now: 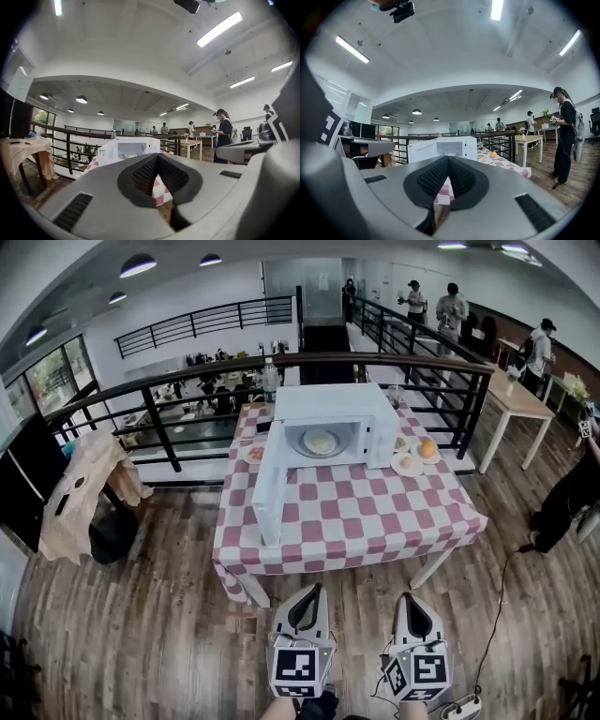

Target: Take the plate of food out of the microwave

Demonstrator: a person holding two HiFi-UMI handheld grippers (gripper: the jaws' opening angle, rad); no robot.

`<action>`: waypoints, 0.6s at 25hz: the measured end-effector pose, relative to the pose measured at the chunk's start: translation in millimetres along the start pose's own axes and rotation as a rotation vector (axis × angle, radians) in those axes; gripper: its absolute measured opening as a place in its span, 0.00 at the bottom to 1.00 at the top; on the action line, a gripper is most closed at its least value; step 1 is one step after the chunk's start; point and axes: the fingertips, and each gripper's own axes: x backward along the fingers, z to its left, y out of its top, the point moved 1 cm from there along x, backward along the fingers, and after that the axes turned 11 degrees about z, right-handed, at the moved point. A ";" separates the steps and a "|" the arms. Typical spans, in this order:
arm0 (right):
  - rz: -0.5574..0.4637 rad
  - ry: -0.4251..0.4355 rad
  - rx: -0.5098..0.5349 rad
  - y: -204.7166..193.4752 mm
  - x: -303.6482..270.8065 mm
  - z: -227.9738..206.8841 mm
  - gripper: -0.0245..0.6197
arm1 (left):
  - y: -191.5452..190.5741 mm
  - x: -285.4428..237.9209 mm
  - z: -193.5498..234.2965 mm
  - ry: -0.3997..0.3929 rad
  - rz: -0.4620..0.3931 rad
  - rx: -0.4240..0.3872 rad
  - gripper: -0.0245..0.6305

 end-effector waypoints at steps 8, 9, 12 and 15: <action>0.019 0.002 -0.015 -4.7 -31.6 6.3 0.05 | -2.0 -24.5 20.9 -0.003 0.011 0.000 0.09; 0.022 0.002 -0.013 -4.8 -33.9 7.5 0.05 | -2.4 -26.2 23.1 -0.003 0.012 0.002 0.09; 0.030 -0.003 -0.003 -3.6 -37.9 8.2 0.05 | -4.0 -30.1 26.5 -0.005 0.014 0.016 0.09; 0.033 -0.005 -0.011 -2.2 -40.4 9.1 0.05 | -5.3 -32.3 28.2 -0.010 0.020 0.022 0.09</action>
